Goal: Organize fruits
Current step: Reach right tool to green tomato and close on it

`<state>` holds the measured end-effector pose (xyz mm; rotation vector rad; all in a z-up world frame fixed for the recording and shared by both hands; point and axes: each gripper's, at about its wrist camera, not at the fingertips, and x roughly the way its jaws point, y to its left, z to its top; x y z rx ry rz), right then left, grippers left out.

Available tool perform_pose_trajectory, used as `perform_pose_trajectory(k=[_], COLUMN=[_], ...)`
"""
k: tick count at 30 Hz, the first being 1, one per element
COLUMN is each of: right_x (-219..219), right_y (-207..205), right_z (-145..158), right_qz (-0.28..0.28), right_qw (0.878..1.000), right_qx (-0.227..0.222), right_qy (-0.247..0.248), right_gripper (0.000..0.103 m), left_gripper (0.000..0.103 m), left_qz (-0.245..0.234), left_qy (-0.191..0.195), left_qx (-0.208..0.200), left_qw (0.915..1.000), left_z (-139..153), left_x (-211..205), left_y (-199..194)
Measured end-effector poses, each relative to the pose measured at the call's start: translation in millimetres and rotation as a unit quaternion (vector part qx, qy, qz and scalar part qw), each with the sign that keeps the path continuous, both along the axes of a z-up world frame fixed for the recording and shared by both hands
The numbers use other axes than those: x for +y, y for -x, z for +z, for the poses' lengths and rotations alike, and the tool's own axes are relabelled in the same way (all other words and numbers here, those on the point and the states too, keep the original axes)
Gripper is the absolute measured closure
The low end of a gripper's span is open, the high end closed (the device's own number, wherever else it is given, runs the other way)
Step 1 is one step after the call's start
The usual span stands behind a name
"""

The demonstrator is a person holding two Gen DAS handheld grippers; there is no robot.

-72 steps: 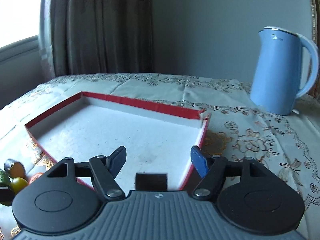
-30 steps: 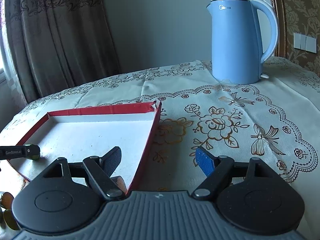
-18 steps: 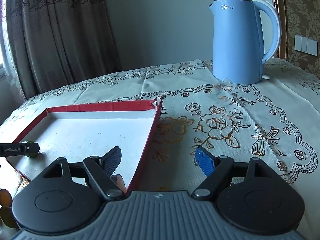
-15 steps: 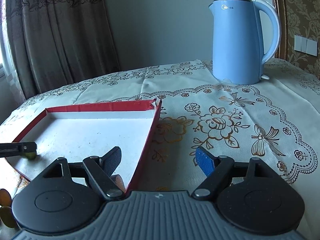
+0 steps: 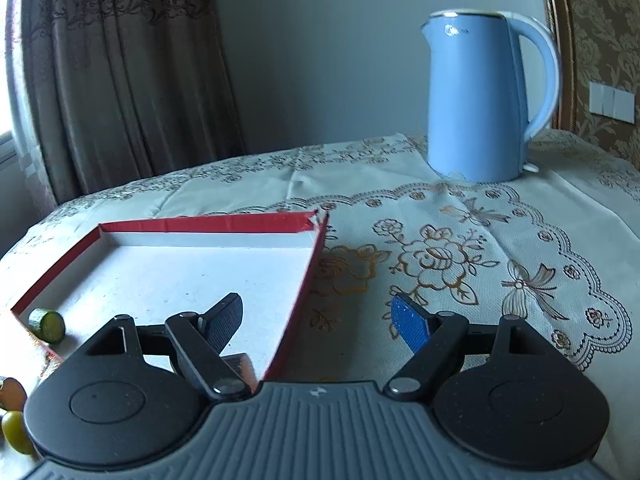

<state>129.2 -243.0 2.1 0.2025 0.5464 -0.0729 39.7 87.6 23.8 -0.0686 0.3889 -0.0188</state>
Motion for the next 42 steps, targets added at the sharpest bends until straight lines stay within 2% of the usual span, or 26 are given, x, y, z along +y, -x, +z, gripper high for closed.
perform_pose_trajectory(k=[5,12,18,25,30,40,41,42], right_x=[11.1,18.4,20.8,28.4,37.4,49.1,49.9,51.0], right_y=[7.6,35.3,76.0,99.6,109.7,122.0,120.8,119.7], right_z=[0.7,-3.2,-4.0,-9.7,-6.6,-7.4,-8.4,-9.4], right_qz=[0.013,0.032,0.042,0.062,0.074,0.103,0.104,0.109], right_qw=[1.000,0.999,0.999,0.997,0.995,0.990,0.990,0.990], right_qx=[-0.011,-0.008,-0.017,-0.012,-0.022,-0.023,-0.021,-0.018], right_qy=[0.014,0.013,0.022,0.037,0.066,0.089,0.090,0.089], right_gripper=[0.021,0.021,0.021,0.021,0.021,0.021,0.022,0.027], left_gripper=[0.000,0.000,0.000,0.000,0.000,0.000,0.000,0.000], left_qz=[0.026,0.008,-0.006,-0.018,-0.023,-0.039,-0.040,-0.040], left_qy=[-0.041,-0.052,-0.058,-0.050,-0.063,-0.084,-0.084,-0.084], left_qx=[0.016,0.032,0.042,0.044,0.042,0.041,0.042,0.042], left_qw=[0.9987,0.9981,0.9974,0.9976,0.9969,0.9949,0.9948,0.9948], left_z=[-23.4,-44.7,-59.6,-60.2,-61.2,-63.3,-63.2,-63.2], left_x=[11.7,5.1,-2.8,-0.1,-3.5,-11.0,-11.0,-10.9], left_y=[30.1,32.5,27.7,27.1,28.0,28.6,28.0,28.1])
